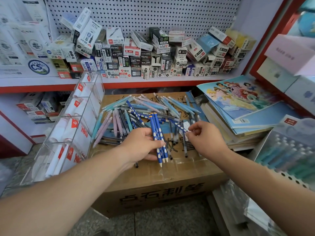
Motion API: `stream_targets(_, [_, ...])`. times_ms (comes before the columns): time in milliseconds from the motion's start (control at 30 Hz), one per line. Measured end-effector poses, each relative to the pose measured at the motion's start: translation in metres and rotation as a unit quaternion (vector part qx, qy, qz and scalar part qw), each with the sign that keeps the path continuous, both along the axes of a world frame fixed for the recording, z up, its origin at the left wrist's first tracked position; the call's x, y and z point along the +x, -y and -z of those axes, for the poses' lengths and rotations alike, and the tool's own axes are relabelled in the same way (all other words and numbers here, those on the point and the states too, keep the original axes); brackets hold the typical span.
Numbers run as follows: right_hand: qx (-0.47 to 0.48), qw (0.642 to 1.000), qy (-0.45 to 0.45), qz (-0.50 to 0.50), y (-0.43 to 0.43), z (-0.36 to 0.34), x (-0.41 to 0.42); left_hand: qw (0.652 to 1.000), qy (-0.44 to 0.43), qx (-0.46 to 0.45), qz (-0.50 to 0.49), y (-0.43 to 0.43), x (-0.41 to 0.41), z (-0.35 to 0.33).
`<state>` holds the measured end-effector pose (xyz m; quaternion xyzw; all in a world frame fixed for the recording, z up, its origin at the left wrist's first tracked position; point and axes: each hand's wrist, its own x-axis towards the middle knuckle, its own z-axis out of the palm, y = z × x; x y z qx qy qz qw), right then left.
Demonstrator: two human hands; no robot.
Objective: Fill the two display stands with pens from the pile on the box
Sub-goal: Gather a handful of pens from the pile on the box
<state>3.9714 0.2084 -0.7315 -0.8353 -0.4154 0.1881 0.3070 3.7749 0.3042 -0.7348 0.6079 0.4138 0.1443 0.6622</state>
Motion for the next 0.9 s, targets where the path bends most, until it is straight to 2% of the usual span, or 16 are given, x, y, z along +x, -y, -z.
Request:
stream_targets(167, [0.045,0.999,0.002,0.008,0.006,-0.010,-0.004,1.000,0.008,-0.008,-0.013,0.003,0.004,-0.002])
stream_targets(300, [0.077,0.989,-0.125,0.024,0.008,-0.015,-0.016,0.999,0.024,-0.026,-0.032,0.006,0.008,-0.004])
stream_targets(400, [0.062,0.979,-0.192,-0.026,0.008,-0.012,-0.033,0.997,0.039,-0.037,-0.048,0.007,0.010,-0.004])
stream_targets(600, [0.069,0.972,-0.199,-0.106,0.002,-0.005,-0.052,0.993,0.061,-0.054,-0.083,0.008,0.003,-0.006])
stream_targets(900, [0.075,0.959,-0.213,-0.171,-0.004,-0.005,-0.071,0.994,0.051,-0.010,-0.100,0.010,-0.025,-0.012])
